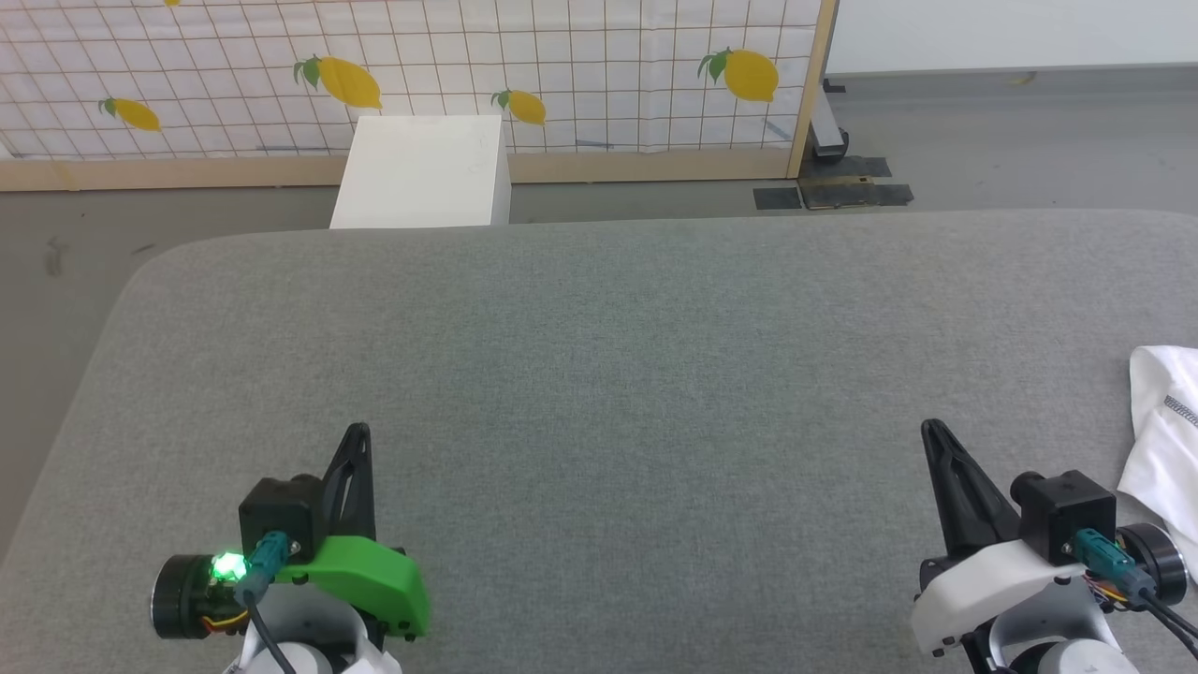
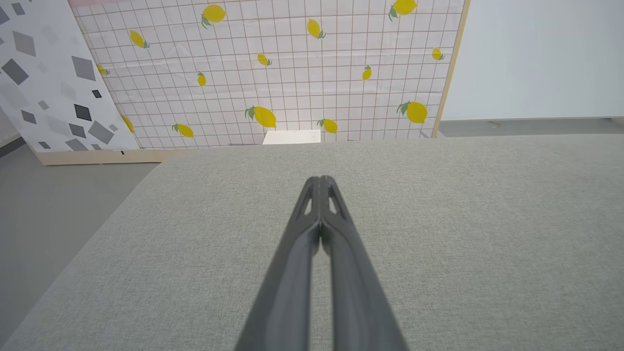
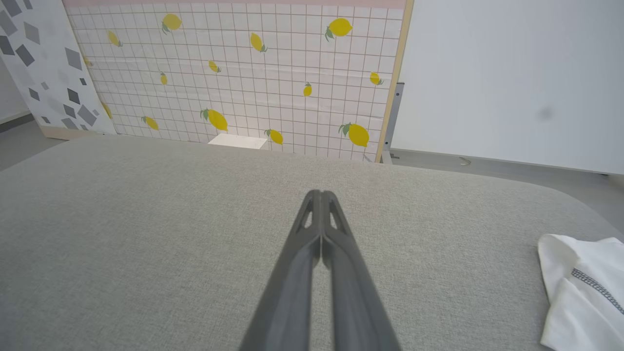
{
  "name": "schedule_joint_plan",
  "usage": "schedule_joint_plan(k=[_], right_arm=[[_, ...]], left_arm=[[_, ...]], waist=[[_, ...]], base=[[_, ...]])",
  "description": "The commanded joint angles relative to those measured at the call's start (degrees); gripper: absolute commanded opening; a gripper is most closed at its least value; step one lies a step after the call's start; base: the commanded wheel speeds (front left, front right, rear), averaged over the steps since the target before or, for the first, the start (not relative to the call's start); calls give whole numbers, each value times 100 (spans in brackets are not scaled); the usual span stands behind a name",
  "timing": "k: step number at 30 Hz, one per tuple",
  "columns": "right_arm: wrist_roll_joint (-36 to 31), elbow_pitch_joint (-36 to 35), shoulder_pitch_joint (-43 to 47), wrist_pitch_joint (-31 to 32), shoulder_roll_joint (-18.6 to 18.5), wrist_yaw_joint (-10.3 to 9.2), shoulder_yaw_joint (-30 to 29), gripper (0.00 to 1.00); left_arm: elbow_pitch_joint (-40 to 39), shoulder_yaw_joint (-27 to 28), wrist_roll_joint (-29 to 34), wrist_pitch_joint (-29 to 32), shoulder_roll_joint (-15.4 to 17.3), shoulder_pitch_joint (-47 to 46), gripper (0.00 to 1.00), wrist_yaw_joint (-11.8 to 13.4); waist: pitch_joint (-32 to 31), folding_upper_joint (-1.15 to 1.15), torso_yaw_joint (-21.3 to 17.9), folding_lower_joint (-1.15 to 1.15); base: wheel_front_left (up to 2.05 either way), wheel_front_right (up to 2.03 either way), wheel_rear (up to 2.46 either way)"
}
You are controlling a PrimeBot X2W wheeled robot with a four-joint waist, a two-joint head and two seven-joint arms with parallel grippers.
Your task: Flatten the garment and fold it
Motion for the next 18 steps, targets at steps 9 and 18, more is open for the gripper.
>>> schedule_joint_plan(k=[9, 18], right_arm=[[-97, -65, -111, 94, 19, -9, 43, 0], [-123, -80, -125, 136, 20, -10, 59, 0]], left_arm=[[-98, 70, 172, 137, -19, 80, 0, 76], [-137, 97, 239, 195, -19, 86, 0, 86]], waist=[[3, 0, -6, 0], [5, 0, -9, 0]], base=[[0, 0, 0], [0, 0, 0]])
